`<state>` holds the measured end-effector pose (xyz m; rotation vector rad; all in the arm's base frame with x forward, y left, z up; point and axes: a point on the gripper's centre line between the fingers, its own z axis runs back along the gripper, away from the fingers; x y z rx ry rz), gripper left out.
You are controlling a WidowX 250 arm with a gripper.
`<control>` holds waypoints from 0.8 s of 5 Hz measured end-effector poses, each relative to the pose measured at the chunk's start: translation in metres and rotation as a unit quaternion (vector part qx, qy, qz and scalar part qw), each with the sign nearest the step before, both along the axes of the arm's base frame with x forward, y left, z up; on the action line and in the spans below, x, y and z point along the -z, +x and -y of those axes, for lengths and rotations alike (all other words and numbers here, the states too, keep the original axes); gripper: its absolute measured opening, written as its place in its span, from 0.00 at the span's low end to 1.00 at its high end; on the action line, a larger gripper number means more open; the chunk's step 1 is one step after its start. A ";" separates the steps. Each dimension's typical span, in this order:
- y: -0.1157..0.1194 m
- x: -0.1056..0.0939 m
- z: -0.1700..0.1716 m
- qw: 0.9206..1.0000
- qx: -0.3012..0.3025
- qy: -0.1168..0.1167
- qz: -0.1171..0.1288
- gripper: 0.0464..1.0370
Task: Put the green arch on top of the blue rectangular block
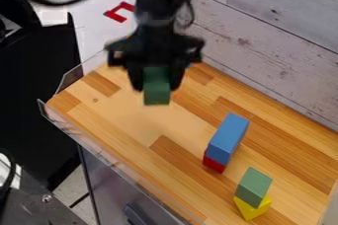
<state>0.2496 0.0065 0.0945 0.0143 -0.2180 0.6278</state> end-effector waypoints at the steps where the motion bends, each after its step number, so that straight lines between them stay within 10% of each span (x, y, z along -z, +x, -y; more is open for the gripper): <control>1: 0.018 -0.014 0.022 0.990 0.136 0.027 0.001 0.55; 4: 0.030 0.017 0.057 0.962 0.274 0.008 -0.019 0.55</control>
